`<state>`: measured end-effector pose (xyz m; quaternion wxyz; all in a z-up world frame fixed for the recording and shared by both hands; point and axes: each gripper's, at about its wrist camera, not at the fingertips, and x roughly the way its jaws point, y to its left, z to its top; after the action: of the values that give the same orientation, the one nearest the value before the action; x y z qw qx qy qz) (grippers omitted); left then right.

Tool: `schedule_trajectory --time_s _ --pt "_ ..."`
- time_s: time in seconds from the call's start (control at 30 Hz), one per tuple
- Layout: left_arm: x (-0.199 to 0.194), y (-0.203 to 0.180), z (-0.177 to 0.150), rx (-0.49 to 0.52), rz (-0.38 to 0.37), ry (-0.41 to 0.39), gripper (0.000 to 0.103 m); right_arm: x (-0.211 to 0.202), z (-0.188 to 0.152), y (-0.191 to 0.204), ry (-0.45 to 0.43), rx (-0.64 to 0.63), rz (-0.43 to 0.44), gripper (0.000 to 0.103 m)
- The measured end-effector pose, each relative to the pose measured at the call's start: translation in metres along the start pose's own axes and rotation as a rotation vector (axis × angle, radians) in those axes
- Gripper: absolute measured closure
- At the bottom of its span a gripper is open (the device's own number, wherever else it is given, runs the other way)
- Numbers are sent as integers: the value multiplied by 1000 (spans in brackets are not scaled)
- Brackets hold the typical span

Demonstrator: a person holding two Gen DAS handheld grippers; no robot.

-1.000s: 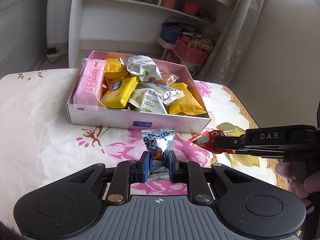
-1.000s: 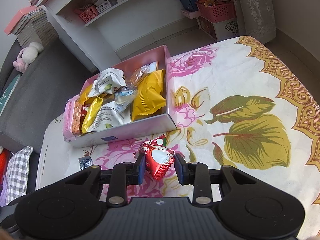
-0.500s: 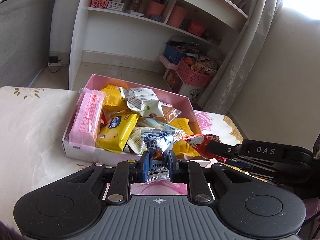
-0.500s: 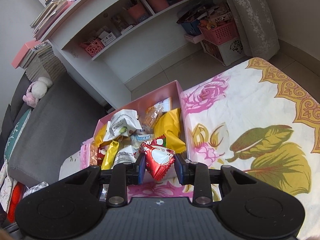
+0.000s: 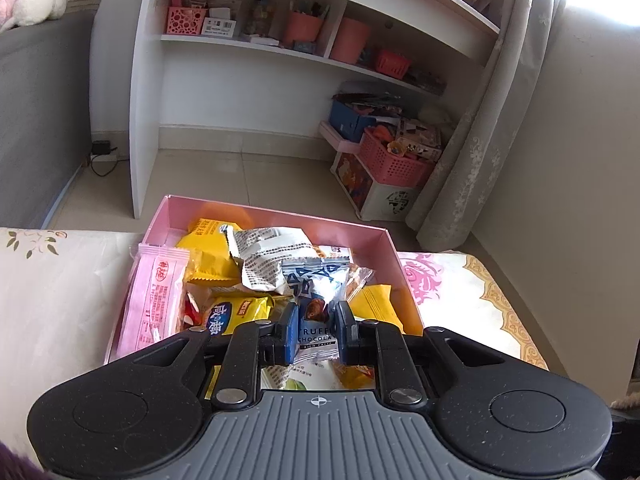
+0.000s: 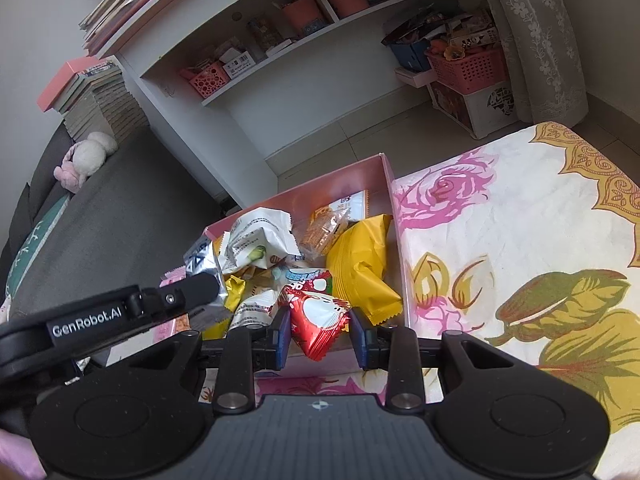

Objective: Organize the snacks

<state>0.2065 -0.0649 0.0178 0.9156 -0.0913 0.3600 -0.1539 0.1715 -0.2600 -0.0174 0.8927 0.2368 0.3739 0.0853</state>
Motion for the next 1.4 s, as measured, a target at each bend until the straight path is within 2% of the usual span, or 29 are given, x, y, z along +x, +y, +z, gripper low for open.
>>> schedule_trajectory --time_s 0.17,0.3,0.37,0.5,0.7,0.83,0.97,1.17,1.4 --pt "14 -4 0 19 29 15 86 1 -1 -3 -3 -15 -34 69" --pt "16 -4 0 -3 35 7 86 -1 0 -4 -11 -7 -35 64" --pt "16 -5 0 2 39 5 83 -3 1 -5 -19 2 -33 56" --pt "9 -8 0 31 53 -3 82 -8 3 -5 -27 5 -24 47" --pt "-9 -6 -9 32 51 13 64 -19 3 -1 -28 -28 -30 33" --pt "-27 -3 -22 26 63 9 36 -32 0 1 -31 -50 -32 26" --pt "-45 -1 -34 11 90 9 22 -45 -7 5 -31 -81 -46 18" --pt "-75 1 -55 14 145 25 13 -65 -19 14 -10 -133 -74 13" --pt "-111 6 -74 -22 179 58 10 -87 -32 30 5 -179 -137 9"
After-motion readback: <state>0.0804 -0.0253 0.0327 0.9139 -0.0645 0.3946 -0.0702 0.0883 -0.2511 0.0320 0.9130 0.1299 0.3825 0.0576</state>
